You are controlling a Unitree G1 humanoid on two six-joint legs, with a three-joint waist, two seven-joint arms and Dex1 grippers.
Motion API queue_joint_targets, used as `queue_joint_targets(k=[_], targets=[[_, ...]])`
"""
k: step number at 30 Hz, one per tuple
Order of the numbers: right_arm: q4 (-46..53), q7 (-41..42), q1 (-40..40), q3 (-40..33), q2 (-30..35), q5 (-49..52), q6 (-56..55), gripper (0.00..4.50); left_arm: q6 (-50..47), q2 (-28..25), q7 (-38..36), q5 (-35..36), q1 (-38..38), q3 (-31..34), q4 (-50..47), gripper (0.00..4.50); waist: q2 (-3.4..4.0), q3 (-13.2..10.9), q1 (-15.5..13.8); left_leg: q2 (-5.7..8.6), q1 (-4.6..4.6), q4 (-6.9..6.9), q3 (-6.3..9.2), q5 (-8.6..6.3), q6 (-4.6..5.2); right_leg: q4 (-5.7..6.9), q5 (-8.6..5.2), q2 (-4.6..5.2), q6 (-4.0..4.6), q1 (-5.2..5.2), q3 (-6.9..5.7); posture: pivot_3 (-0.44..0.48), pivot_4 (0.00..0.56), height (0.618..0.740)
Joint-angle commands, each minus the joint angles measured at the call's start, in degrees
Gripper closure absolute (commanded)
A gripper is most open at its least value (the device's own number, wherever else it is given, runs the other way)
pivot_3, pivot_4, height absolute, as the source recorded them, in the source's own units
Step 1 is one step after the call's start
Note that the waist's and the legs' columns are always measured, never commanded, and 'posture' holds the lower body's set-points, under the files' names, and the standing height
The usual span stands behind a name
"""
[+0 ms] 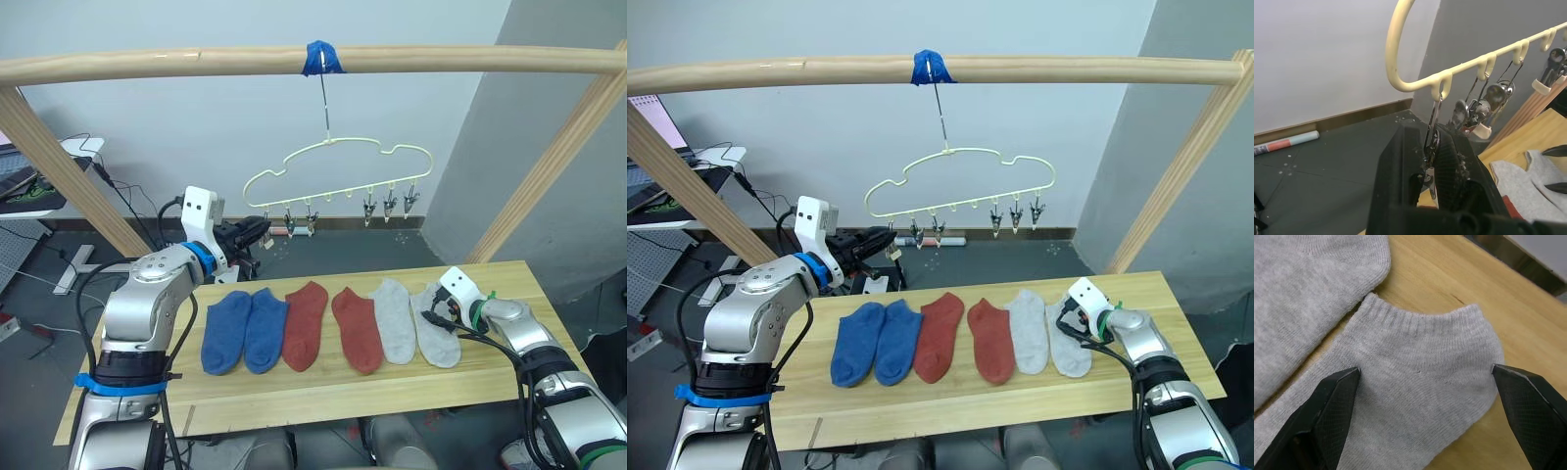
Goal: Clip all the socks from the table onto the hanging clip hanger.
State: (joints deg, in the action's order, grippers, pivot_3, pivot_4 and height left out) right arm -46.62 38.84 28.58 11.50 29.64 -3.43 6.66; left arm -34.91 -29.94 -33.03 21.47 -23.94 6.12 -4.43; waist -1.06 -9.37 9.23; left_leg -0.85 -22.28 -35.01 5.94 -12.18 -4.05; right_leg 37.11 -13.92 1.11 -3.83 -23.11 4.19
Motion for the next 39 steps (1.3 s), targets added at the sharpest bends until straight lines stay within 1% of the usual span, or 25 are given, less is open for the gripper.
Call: queue_joint_targets(k=[1, 2, 4, 5, 6, 9, 13, 17, 20, 22, 23, 24, 25, 28, 29, 30, 32, 34, 36, 37, 39], targets=[[-1.0, 2.3, -0.7, -0.4, -0.6, 0.0, -0.4, 0.37, -0.8, -0.6, 0.5, 0.1, 0.6, 0.9, -1.7, 3.99, 0.00, 0.0, 0.0, 0.00, 0.02, 0.00, 0.00, 0.00, 0.00, 0.00, 0.00, 0.00, 0.00, 0.02, 0.00, -0.100, 0.160, 0.740], [-1.0, 2.4, -0.7, -0.4, -0.6, -0.2, -0.5, 0.61, -0.8, -0.6, 0.5, 0.2, 0.6, 0.9, -1.7, 3.99, 0.00, 0.0, 0.0, 0.00, 0.03, 0.00, -0.01, 0.00, 0.00, 0.00, 0.00, 0.00, 0.00, 0.03, 0.01, -0.100, 0.160, 0.740], [-0.5, 2.6, -1.5, -0.1, -0.8, -0.7, -1.2, 1.24, -0.9, -0.6, 0.6, 0.1, 0.4, 0.9, -1.8, 3.99, 0.00, 0.0, 0.0, 0.00, 0.04, 0.00, -0.01, 0.00, 0.00, 0.00, 0.00, 0.00, 0.00, 0.03, 0.01, -0.091, 0.161, 0.740], [-0.2, 2.8, -1.9, 0.0, -0.9, -0.9, -1.5, 1.66, -0.9, -0.6, 0.7, 0.1, 0.3, 0.9, -1.8, 3.99, -0.01, 0.0, 0.0, 0.00, 0.04, 0.00, -0.01, 0.00, 0.00, 0.00, 0.00, 0.00, -0.01, 0.03, 0.01, -0.091, 0.161, 0.740], [0.0, 3.0, -2.3, 0.1, -0.9, -1.0, -1.7, 1.90, -1.0, -0.6, 0.7, 0.0, 0.3, 0.9, -1.9, 3.99, -0.01, 0.0, 0.0, 0.00, 0.04, 0.00, 0.00, 0.00, 0.00, 0.00, 0.00, 0.00, -0.01, 0.04, 0.01, -0.091, 0.161, 0.740], [0.6, 2.5, -3.5, 0.3, -0.7, -1.7, -3.0, 3.00, -0.7, -0.9, 1.0, -0.3, -0.1, 1.1, -1.5, 3.99, -0.01, 0.0, -0.1, 0.00, 0.05, 0.00, -0.01, 0.00, 0.00, 0.00, 0.01, 0.00, -0.01, 0.06, 0.02, -0.083, 0.162, 0.740], [0.8, 2.4, -4.1, -0.3, -0.6, -1.4, -3.2, 4.42, -0.6, -1.2, 1.1, -0.4, -0.4, 1.2, -1.0, 3.99, -0.06, 0.0, -0.4, 0.00, 0.44, 0.00, -0.01, 0.00, 0.00, -0.04, 0.00, 0.00, -0.01, 0.44, 0.01, -0.078, 0.160, 0.740], [1.4, 2.0, -4.7, -0.8, -0.5, -1.1, -3.6, 4.47, -0.7, -1.3, 1.1, -0.3, -0.4, 1.2, -1.2, 3.99, -0.10, -0.1, -0.8, 0.00, 0.65, -0.01, 0.00, 0.00, 0.00, -0.09, -0.01, 0.00, 0.01, 0.68, 0.01, -0.079, 0.159, 0.740], [7.1, 2.9, -7.0, -2.4, 0.4, 0.5, -2.5, 4.47, -1.5, -1.0, 1.1, 0.1, -0.8, 1.1, -1.1, 3.99, -0.14, -0.1, -1.2, 0.00, 0.70, 0.00, 0.01, -0.01, -0.01, -0.11, -0.02, 0.00, 0.01, 0.75, 0.00, -0.084, 0.162, 0.740], [16.1, 3.5, -10.3, -4.5, 1.9, 2.4, -0.5, 4.47, -4.9, 0.0, 1.7, 2.6, -1.3, 2.3, -1.7, 3.99, -0.11, -0.2, -1.4, 0.00, 0.69, 0.00, 0.03, -0.01, -0.01, -0.13, -0.03, 0.00, 0.01, 0.74, -0.02, -0.082, 0.164, 0.740], [22.7, 4.1, -12.6, -5.1, 3.1, 3.0, 1.5, 4.47, -7.8, 0.6, 2.0, 4.9, -1.8, 3.6, -1.9, 3.99, -0.09, -0.4, -1.4, 0.00, 0.63, 0.01, 0.06, -0.01, -0.01, -0.13, -0.04, 0.01, 0.00, 0.72, -0.04, -0.084, 0.167, 0.740], [29.9, 5.4, -14.8, -5.6, 4.4, 3.9, 3.6, 4.47, -12.1, 1.6, 2.7, 8.5, -2.6, 5.8, -1.9, 3.99, 0.01, -0.5, -1.5, 0.00, 0.60, 0.00, 0.05, -0.02, -0.02, -0.14, -0.04, 0.01, -0.01, 0.70, -0.03, -0.086, 0.170, 0.740], [34.7, 6.2, -16.3, -5.7, 5.1, 4.5, 5.4, 4.47, -15.1, 2.1, 3.1, 10.8, -3.2, 7.3, -1.6, 3.99, 0.04, -0.7, -1.4, 0.02, 0.57, 0.00, 0.05, -0.02, -0.02, -0.14, -0.05, 0.04, -0.03, 0.67, -0.03, -0.089, 0.170, 0.740], [53.8, 7.6, -20.5, -7.6, 5.9, 10.7, 16.2, 4.47, -27.0, 3.6, 4.5, 19.9, -5.6, 12.9, -0.5, 3.99, -0.17, -1.1, -1.1, 0.02, 0.50, -0.01, 0.08, -0.02, -0.02, -0.06, -0.06, 0.02, -0.06, 0.54, -0.03, -0.098, 0.172, 0.740], [59.4, 7.6, -21.2, -7.3, 6.0, 11.8, 19.1, 4.47, -31.1, 4.5, 5.6, 23.5, -6.8, 15.4, 0.3, 3.99, -0.20, -1.1, -1.1, 0.00, 0.48, 0.00, 0.08, -0.02, -0.02, -0.02, -0.06, 0.00, -0.06, 0.49, -0.03, -0.103, 0.172, 0.740], [62.8, 7.4, -21.5, -6.9, 6.0, 12.3, 21.1, 4.47, -33.9, 5.2, 6.6, 25.8, -7.6, 17.2, 0.9, 3.99, -0.23, -1.2, -1.1, -0.02, 0.47, 0.00, 0.11, -0.02, -0.02, 0.00, -0.06, -0.02, -0.06, 0.47, -0.06, -0.104, 0.171, 0.740], [68.9, 5.7, -20.7, -5.1, 3.7, 13.7, 25.3, 4.47, -38.6, 6.9, 9.7, 29.6, -9.7, 21.1, 2.3, 3.99, -0.32, -1.3, -1.2, -0.03, 0.44, 0.00, 0.15, -0.01, -0.02, -0.01, -0.06, -0.03, -0.06, 0.44, -0.11, -0.103, 0.170, 0.740], [72.9, 3.3, -17.8, -1.8, -0.6, 14.6, 28.8, 4.47, -42.4, 8.8, 13.1, 33.3, -11.8, 24.8, 3.2, 3.99, -0.43, -1.3, -1.3, -0.03, 0.42, 0.00, 0.18, -0.01, -0.02, -0.05, -0.06, -0.03, -0.05, 0.45, -0.15, -0.104, 0.168, 0.740], [73.3, 1.1, -14.9, 0.6, -4.4, 14.0, 30.2, 4.47, -44.3, 9.7, 15.3, 34.9, -13.0, 26.7, 3.6, 3.99, -0.49, -1.4, -1.4, -0.03, 0.38, 0.00, 0.19, -0.01, -0.03, -0.07, -0.06, -0.02, -0.06, 0.43, -0.15, -0.103, 0.167, 0.740], [72.4, -0.5, -13.2, 1.4, -7.3, 14.3, 31.0, 4.47, -44.6, 9.9, 16.3, 35.0, -13.3, 27.1, 3.6, 3.99, -0.50, -1.4, -1.4, 0.00, 0.34, -0.01, 0.18, -0.01, -0.03, -0.08, -0.06, 0.01, -0.06, 0.40, -0.14, -0.103, 0.167, 0.740], [70.6, -2.3, -10.9, 2.9, -10.8, 14.1, 31.3, 4.47, -44.8, 9.8, 17.4, 35.2, -13.4, 27.0, 3.4, 3.99, -0.50, -1.4, -1.5, 0.00, 0.28, 0.00, 0.18, -0.02, -0.04, -0.10, -0.05, 0.02, -0.05, 0.35, -0.13, -0.102, 0.167, 0.740]])
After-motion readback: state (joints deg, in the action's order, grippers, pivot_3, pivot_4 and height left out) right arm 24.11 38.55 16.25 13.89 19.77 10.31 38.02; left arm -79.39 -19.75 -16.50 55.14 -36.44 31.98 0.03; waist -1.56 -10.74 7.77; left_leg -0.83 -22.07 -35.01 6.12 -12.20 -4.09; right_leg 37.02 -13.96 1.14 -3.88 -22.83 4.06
